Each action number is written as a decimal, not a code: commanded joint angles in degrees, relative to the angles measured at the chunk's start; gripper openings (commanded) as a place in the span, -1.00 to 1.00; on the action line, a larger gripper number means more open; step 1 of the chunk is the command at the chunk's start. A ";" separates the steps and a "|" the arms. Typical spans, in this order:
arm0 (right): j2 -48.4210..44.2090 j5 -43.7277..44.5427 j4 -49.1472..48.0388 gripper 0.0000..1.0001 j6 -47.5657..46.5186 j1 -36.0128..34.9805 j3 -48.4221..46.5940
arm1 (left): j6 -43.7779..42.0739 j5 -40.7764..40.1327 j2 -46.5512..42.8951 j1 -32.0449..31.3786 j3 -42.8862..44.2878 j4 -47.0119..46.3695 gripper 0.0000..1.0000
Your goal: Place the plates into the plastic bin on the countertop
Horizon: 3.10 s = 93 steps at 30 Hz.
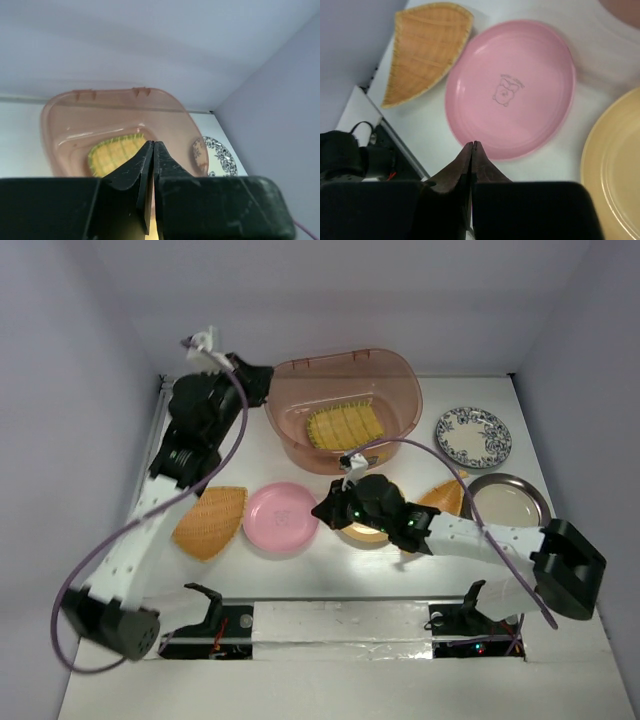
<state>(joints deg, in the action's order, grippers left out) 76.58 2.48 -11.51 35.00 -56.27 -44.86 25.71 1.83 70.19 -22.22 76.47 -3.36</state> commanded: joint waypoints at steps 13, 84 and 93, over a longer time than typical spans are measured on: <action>16.76 12.46 2.80 0.04 12.00 -1.03 -5.41 | -5.06 -12.11 -34.33 0.07 -30.93 11.18 -0.77; 18.37 5.18 21.19 -0.79 -11.98 28.86 -41.65 | -8.49 -8.15 -44.18 4.29 -34.01 9.59 -0.39; 13.23 6.21 2.91 -1.00 3.56 2.70 -21.68 | -8.14 -9.47 -44.79 4.29 -33.75 9.77 -0.40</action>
<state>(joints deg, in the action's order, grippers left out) 86.61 8.99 0.60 30.96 -47.11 -70.85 17.82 -6.59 26.37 -18.24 42.61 8.45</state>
